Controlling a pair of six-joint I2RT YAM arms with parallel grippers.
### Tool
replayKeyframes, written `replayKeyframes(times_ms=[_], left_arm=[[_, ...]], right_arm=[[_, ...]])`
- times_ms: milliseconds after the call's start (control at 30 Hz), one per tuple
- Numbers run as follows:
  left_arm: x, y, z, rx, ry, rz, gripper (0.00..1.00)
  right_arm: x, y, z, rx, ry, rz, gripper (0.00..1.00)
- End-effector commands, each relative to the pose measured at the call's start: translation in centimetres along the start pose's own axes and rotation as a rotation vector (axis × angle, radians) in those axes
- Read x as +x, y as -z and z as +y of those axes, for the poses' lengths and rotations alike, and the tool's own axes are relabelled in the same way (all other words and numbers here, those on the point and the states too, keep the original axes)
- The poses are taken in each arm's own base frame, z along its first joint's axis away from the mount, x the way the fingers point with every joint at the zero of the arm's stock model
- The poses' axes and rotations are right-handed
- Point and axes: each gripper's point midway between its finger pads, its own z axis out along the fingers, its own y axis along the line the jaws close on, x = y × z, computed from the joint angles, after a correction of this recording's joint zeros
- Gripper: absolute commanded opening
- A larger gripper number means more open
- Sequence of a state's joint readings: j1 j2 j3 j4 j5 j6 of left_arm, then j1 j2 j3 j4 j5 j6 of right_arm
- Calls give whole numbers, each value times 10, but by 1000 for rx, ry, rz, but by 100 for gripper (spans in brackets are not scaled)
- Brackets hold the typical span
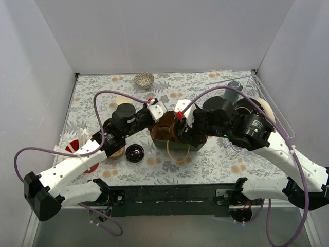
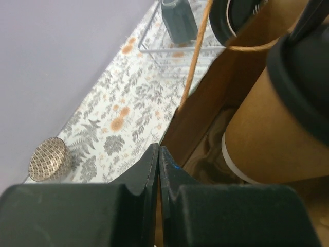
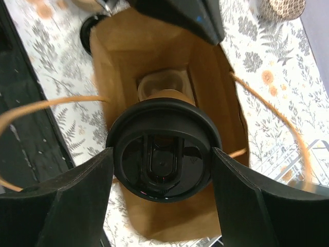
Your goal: Pack the takeout coffee
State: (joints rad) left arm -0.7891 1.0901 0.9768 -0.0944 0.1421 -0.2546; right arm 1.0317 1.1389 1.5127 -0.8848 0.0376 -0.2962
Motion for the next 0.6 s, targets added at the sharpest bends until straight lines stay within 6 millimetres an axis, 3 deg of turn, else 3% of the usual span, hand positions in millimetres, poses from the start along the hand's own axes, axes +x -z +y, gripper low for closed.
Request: replayKeyframes(times_ms=[0, 67, 167, 300, 367, 400, 567], left_arm=[[-31, 12, 10, -68, -27, -157, 0], [-34, 14, 14, -93, -54, -187, 0], [-22, 11, 13, -98, -87, -164, 0], [-26, 9, 10, -85, -64, -191, 0], [-30, 10, 10, -90, -21, -202, 0], [-32, 12, 11, -97, 0, -211, 0], [-38, 16, 10, -100, 78, -234, 0]], right_arm=[[11, -20, -8, 44, 88, 52, 33], [0, -21, -13, 57, 96, 36, 33], [-21, -21, -23, 75, 117, 21, 33], [10, -42, -16, 32, 156, 153, 32], [17, -41, -20, 61, 177, 145, 32], [33, -42, -18, 68, 189, 164, 32], [44, -47, -25, 128, 257, 143, 30]])
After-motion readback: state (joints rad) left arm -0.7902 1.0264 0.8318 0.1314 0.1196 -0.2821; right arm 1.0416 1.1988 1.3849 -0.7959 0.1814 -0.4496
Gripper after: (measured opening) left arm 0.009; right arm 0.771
